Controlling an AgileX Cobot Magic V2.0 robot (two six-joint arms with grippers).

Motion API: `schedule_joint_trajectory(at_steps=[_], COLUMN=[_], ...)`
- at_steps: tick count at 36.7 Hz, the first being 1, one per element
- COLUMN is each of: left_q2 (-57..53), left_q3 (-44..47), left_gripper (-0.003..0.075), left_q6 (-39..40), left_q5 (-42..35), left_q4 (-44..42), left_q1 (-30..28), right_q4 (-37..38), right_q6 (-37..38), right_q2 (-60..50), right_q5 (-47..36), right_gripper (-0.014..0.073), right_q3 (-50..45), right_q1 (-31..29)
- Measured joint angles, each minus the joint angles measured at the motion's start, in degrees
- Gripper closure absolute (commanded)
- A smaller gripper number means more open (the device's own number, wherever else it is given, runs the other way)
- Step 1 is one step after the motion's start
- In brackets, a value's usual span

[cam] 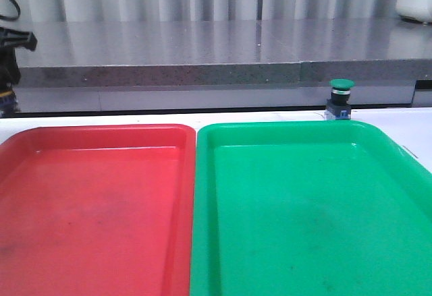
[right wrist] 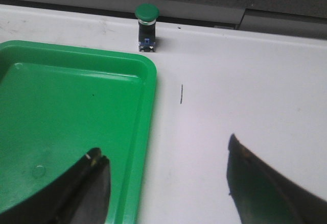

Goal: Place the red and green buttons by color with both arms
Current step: 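Carry the red button with the left gripper into the red tray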

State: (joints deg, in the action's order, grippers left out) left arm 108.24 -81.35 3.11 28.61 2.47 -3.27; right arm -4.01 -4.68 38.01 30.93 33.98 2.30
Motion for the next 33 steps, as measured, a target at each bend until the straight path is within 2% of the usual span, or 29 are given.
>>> schedule_joint_trajectory(at_steps=[5,12,23,33], left_q2=[-6.5,-15.87,-26.22,-27.65], left_q3=[0.73,6.34,19.6,29.59], left_gripper=[0.0472,0.0472,0.0472,0.0472], left_q6=[-0.33,-2.52,-3.11,-3.11], left_q5=[0.95,1.04,-1.15,-4.12], left_q4=[0.3,0.3,0.44,-0.01], left_q1=[0.21,3.14,12.04,21.54], right_q4=[0.0,0.0,0.0,0.0], right_q6=[0.0,0.0,0.0,0.0], right_q2=[0.0,0.0,0.0,0.0], right_q5=[0.0,0.0,0.0,0.0], right_gripper=[0.0084,0.0084,0.0084,0.0084], right_q3=[0.0,0.0,0.0,0.0], right_q1=[0.0,0.0,0.0,0.0])
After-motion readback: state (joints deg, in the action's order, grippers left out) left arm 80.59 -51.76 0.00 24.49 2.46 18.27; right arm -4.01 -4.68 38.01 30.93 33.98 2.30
